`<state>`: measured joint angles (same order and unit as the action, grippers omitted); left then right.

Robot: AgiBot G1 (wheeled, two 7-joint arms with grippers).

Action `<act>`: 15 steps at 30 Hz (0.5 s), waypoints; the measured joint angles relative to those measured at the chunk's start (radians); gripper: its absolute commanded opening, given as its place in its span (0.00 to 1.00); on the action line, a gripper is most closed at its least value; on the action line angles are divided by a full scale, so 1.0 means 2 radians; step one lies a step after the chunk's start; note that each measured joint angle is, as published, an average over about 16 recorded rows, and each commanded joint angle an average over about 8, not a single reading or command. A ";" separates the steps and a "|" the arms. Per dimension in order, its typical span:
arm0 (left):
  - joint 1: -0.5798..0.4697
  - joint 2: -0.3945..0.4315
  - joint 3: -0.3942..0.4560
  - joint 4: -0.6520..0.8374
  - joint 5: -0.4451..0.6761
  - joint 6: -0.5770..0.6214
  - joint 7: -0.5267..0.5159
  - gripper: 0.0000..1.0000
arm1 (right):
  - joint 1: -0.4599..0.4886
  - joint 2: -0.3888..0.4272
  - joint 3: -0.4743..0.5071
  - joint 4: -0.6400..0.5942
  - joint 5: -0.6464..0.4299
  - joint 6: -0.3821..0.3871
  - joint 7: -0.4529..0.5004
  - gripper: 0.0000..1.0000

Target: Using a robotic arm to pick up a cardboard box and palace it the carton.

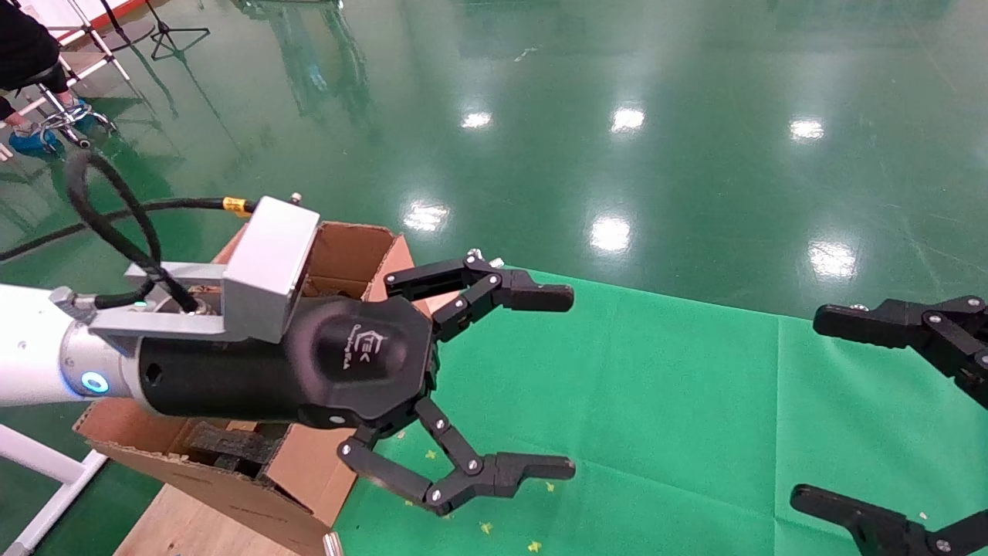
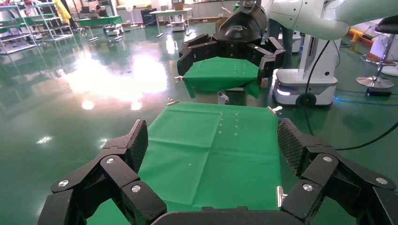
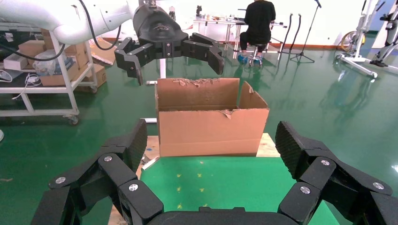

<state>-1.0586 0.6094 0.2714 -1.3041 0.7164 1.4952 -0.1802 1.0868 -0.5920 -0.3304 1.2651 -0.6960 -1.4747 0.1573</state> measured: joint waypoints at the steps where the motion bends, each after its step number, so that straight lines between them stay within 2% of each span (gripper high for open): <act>1: -0.001 0.000 0.000 0.001 0.001 0.000 0.000 1.00 | 0.000 0.000 0.000 0.000 0.000 0.000 0.000 1.00; 15: -0.007 0.001 0.003 0.009 0.006 0.000 -0.004 1.00 | 0.000 0.000 0.000 0.000 0.000 0.000 0.000 1.00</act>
<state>-1.0719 0.6107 0.2783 -1.2867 0.7281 1.4953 -0.1879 1.0868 -0.5920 -0.3304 1.2651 -0.6960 -1.4748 0.1574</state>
